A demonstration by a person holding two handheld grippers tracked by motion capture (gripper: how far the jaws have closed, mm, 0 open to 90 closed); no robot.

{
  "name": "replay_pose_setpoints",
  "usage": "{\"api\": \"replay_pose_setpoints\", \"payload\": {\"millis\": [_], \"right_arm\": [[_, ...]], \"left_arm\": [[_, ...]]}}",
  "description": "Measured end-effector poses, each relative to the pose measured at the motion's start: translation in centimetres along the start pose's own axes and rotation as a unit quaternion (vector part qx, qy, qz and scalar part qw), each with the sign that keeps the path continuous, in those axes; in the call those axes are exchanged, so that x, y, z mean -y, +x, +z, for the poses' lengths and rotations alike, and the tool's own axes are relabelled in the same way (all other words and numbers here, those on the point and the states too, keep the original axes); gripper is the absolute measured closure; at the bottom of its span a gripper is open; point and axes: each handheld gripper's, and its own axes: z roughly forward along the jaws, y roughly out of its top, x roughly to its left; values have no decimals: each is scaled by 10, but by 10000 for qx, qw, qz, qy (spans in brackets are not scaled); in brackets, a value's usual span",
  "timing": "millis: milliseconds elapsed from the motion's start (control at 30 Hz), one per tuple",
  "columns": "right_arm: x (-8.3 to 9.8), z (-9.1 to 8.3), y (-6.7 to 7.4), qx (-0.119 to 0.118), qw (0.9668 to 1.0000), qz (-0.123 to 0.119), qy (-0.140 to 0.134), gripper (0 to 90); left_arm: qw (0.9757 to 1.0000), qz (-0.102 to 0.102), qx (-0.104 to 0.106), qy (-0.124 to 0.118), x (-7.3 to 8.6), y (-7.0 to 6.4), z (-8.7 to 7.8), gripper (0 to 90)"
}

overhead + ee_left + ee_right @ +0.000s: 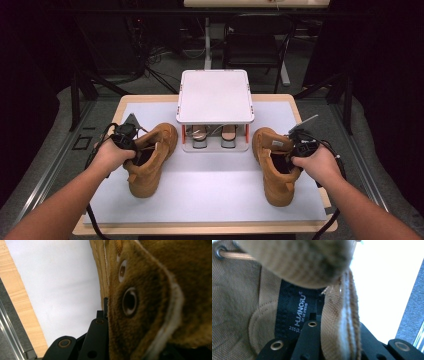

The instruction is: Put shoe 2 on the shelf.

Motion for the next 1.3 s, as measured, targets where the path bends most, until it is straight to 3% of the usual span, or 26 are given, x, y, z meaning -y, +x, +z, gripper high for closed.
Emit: {"api": "replay_pose_setpoints", "payload": {"millis": [433,633,933,1100,1300], "right_arm": [[-6,-11,2,57,9999,143,61,868],[-12,-22,-4,-146,9991,399,20,867],[-43,-40,-4,-7,9989,466,-66,865],[-62,-43,-4,10,9991,424,-20,865],[-80,-41,-6,-48,9982,601,-3,864]], "left_arm": [[9994,-169,291,-5,-5,4,-11,867],[9987,-294,422,-69,-11,11,-19,865],[9968,-507,612,-109,-34,20,-27,864],[9955,-665,611,-283,-47,26,-36,863],[9922,-891,761,-425,-59,30,-42,863]]}}
